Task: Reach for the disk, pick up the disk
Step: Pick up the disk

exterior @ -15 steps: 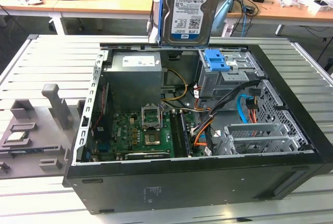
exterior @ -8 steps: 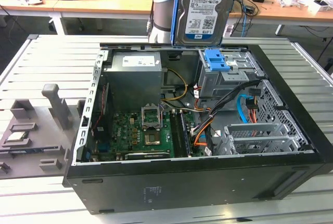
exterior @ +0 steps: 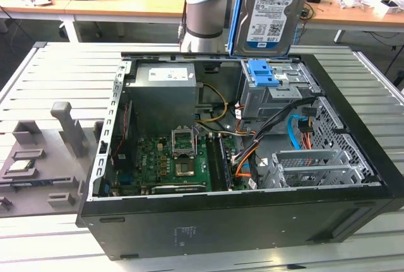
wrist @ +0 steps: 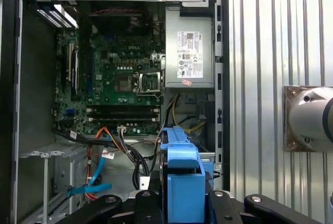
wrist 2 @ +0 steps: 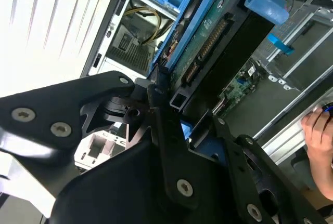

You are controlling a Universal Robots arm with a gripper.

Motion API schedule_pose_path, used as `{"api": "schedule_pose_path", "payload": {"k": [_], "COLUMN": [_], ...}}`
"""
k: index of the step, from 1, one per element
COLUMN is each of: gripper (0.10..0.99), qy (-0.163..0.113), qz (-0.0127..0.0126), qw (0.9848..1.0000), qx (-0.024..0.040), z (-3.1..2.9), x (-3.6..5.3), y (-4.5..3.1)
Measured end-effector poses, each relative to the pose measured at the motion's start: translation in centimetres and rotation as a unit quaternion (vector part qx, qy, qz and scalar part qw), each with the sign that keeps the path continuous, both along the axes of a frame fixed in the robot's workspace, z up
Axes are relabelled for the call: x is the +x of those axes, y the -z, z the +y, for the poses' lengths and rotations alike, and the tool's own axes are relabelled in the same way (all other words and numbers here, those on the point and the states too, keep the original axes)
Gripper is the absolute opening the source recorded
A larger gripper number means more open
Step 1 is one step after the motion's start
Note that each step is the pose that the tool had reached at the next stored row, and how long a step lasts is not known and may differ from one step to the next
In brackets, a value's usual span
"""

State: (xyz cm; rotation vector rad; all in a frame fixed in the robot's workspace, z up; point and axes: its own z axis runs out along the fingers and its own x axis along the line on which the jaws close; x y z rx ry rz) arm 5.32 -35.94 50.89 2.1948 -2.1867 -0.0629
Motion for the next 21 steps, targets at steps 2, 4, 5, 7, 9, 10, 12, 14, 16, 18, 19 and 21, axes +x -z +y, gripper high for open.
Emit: {"api": "schedule_pose_path", "payload": {"k": [2,4,5,7,9,10,12,14,16,18,19,21], "gripper": [0.365,0.365,0.365,0.365,0.365,0.365,0.365,0.365,0.365,0.365,0.365,0.365], "qy": [0.000,0.000,0.000,0.000,0.000,0.000,0.000,0.000,0.000,0.000,0.000,0.000], "qz": [0.0002,0.0005,0.0005,0.0006,0.0006,0.0006,0.0006,0.0006,0.0006,0.0006,0.0006,0.0006], "qw": [1.0000,1.0000,1.0000,1.0000,1.0000,1.0000,1.0000,1.0000,1.0000,1.0000,1.0000,1.0000], "qx": [0.0000,0.0000,0.0000,0.0000,-0.0001,0.0000,0.0000,0.0000,0.0000,0.0000,0.0000,0.0000], "z": [0.00,0.01,0.01,0.01,0.01,0.01,-0.01,-0.18,-0.44,-0.72,-0.98,-1.35], "x": [1.18,2.40,2.60,2.91,2.92,2.94,2.94,2.94,2.95,2.94,2.94,2.94], "y": [0.00,0.00,0.00,0.00,0.00,0.00,0.00,-0.01,0.00,0.00,0.00,0.00]}}
